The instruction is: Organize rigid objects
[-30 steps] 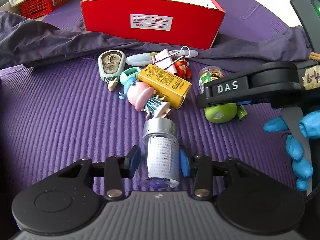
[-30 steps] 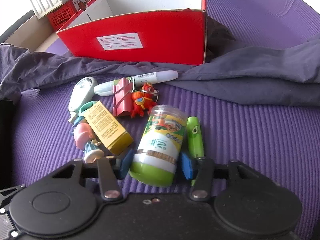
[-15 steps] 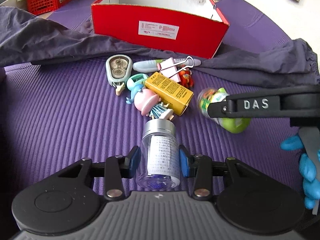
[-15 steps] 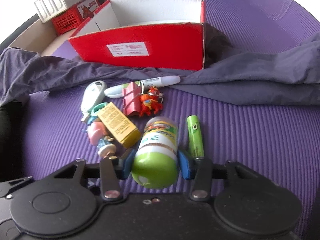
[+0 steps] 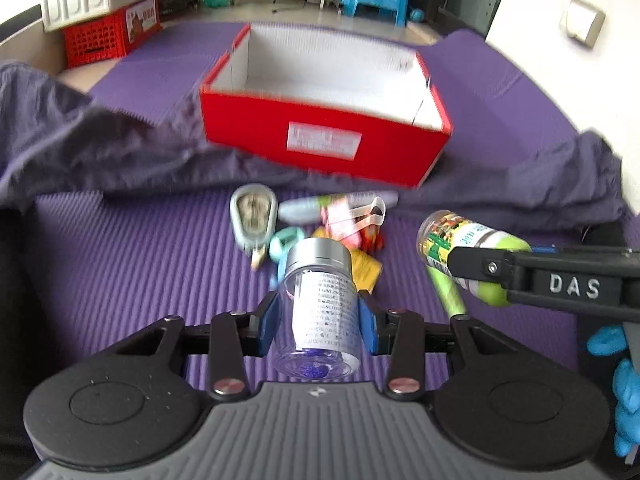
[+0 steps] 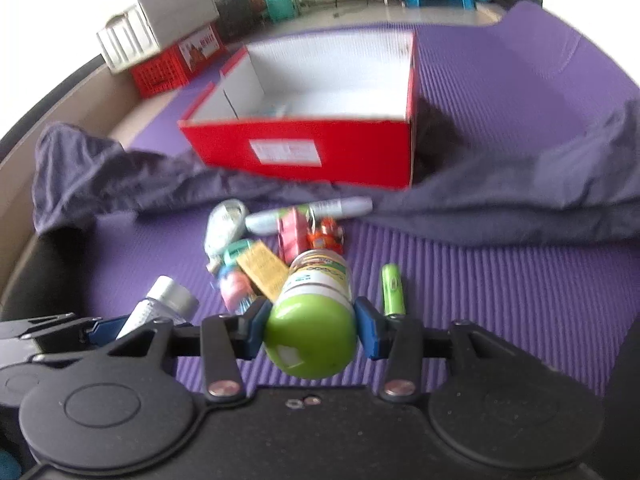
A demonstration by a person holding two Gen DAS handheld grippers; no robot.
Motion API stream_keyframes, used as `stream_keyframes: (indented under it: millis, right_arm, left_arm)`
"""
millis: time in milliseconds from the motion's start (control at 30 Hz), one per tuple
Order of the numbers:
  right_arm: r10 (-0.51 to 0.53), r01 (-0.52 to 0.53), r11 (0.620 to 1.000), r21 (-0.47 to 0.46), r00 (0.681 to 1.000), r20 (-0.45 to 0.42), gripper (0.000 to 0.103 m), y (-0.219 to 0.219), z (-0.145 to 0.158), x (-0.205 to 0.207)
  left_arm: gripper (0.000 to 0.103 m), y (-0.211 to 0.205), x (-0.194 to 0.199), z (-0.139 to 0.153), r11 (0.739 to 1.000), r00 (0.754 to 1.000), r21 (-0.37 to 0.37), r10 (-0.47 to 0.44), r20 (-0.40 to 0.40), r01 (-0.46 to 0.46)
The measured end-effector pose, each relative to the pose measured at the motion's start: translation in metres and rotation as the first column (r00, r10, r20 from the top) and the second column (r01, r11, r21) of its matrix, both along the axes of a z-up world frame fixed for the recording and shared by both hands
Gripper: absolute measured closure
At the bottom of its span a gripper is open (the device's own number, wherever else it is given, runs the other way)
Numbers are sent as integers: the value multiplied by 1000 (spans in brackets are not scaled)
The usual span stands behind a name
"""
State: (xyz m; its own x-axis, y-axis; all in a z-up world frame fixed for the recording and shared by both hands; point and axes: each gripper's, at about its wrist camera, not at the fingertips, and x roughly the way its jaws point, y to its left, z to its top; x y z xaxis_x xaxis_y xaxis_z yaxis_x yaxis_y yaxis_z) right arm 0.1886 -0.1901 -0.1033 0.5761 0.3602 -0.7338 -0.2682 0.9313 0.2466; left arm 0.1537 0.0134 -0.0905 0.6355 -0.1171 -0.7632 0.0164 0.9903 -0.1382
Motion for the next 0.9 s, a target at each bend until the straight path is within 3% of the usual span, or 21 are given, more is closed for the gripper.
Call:
stream_keyframes:
  millis: [267,500,667,900]
  right_arm:
    - [9,-10,1000,2,991,134,58,-2,52,22]
    - [-1,5,1000,-21,979,206,58,1,74,54]
    - [-10,17,999,-34,976,215,58,5,74,89]
    - [-12,22,999,-50,982,186,58,14,56,137]
  left_arm:
    - [63,-5,37,56,999,994,30,-28,101,25]
    - [63,0,87,88,998,988,56,-30,151,22]
    - [63,6,126,92,995,987,100,-34,156,19]
    - [63,12,180,68,984,992,177,-50,116,29]
